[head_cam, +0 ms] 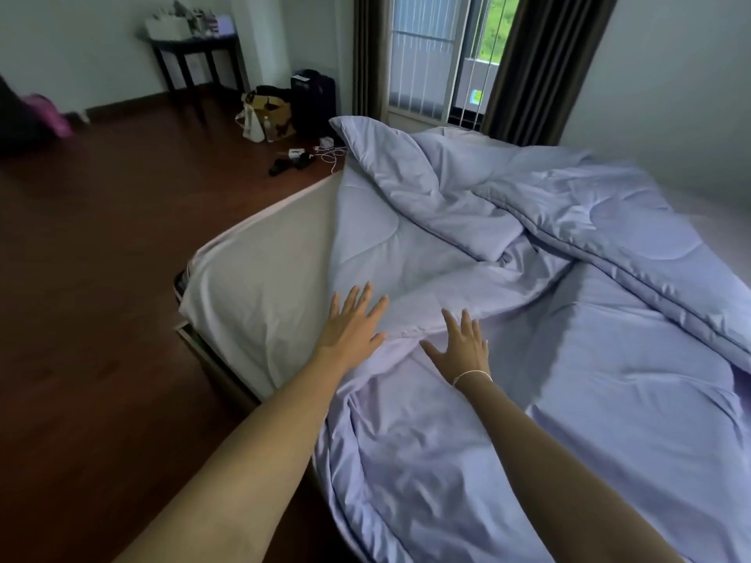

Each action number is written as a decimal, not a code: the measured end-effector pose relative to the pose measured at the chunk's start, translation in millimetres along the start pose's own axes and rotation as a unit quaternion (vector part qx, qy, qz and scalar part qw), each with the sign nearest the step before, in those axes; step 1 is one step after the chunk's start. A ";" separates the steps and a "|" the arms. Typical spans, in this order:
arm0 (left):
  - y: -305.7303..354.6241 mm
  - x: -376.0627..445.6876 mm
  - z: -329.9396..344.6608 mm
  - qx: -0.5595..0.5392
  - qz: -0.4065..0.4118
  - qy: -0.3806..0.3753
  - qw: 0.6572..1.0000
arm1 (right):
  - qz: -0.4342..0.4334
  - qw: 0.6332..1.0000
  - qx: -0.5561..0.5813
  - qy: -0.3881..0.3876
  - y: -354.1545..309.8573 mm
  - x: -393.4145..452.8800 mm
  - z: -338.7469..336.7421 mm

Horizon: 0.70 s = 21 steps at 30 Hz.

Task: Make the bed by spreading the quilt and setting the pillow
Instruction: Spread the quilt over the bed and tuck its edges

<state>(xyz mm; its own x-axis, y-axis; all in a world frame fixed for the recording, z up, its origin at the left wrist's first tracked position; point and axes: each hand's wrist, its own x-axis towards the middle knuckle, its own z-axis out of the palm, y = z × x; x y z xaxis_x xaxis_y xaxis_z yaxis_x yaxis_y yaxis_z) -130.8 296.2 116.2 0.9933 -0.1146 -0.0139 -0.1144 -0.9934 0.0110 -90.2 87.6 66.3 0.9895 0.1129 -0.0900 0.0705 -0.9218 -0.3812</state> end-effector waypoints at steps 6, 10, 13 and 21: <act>-50.7 59.7 36.5 -0.062 0.024 0.006 0.998 | 0.108 0.990 0.093 0.008 -21.3 90.2 18.8; -98.5 93.0 72.8 -0.084 0.068 -0.025 0.994 | 0.203 0.971 0.125 0.003 -15.5 156.8 38.0; -146.7 107.9 95.2 -0.061 0.079 -0.066 0.993 | 0.247 0.960 0.129 -0.034 -16.9 192.5 59.6; -279.8 131.3 109.0 -0.081 0.040 -0.028 0.996 | 0.226 0.970 0.046 -0.076 -69.2 229.2 130.7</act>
<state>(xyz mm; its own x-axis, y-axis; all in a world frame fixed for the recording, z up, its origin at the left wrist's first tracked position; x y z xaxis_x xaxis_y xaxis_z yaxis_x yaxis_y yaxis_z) 30.0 558.1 2.3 0.9784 -0.1975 -0.0614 -0.1843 -0.9671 0.1751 115.2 225.8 -48.2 0.8863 -0.2352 -0.3989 -0.3845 -0.8538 -0.3511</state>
